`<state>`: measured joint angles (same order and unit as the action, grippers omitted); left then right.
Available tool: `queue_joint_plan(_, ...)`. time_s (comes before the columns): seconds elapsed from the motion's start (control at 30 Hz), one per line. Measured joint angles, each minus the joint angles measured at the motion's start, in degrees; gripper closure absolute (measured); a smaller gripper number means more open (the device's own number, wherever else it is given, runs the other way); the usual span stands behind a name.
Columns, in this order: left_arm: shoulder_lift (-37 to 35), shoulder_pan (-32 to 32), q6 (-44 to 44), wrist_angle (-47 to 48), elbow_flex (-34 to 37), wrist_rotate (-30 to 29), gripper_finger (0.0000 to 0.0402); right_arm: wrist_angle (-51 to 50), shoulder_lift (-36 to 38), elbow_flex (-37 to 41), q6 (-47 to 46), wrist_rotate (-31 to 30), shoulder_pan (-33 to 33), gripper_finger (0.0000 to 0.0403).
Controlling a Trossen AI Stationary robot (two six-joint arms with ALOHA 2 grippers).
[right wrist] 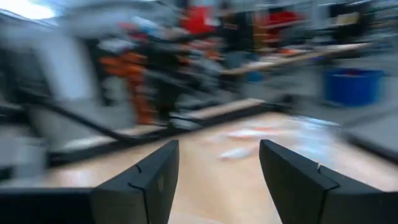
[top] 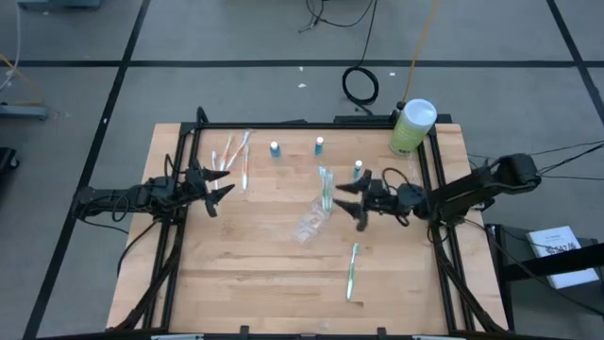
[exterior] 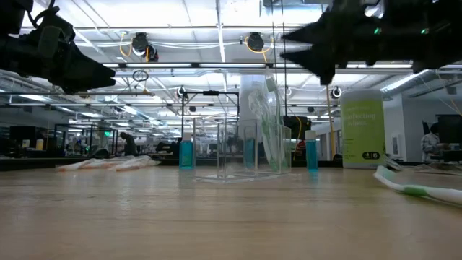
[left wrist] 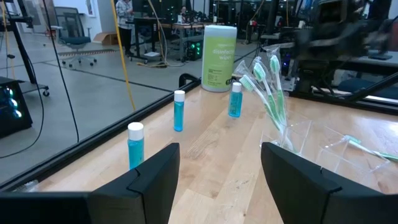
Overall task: Pick & Place toothbrushing station
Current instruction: Put the green toothbrush into the transparent organizer
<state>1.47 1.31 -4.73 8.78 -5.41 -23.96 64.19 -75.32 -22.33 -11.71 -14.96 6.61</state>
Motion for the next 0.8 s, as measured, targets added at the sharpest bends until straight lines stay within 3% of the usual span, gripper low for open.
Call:
queue_joint_plan(0.1,0.0,0.0,0.0,0.0,0.0,0.0,0.0167,0.9,3.3,-0.4,-4.8,9.1,3.0,0.0189)
queue_joint_plan(0.2,0.0,0.0,0.0,0.0,0.0,0.0,0.0167,-9.2,5.7,-3.8,-5.8,11.6,8.8,0.0189)
queue_joint_plan(0.4,0.0,0.0,0.0,0.0,0.0,0.0,0.0167,-56.2,1.9,-22.2,-9.5,-6.3,21.6,0.019)
queue_joint_plan(0.5,0.0,0.0,0.0,0.0,0.0,0.0,0.0167,-70.4,-3.9,-30.3,-19.9,-7.7,25.2,0.019)
queue_joint_plan(0.6,0.0,0.0,0.0,0.0,0.0,0.0,0.0167,-74.1,-10.1,-35.0,-29.5,-1.8,26.9,0.019)
queue_joint_plan(0.73,0.0,0.0,0.0,0.0,0.0,0.0,0.0167,-66.6,-16.9,-36.3,-36.6,12.8,27.9,0.019)
queue_joint_plan(0.8,0.0,0.0,0.0,0.0,0.0,0.0,0.0167,-63.6,-19.9,-36.4,-38.8,16.7,28.4,0.019)
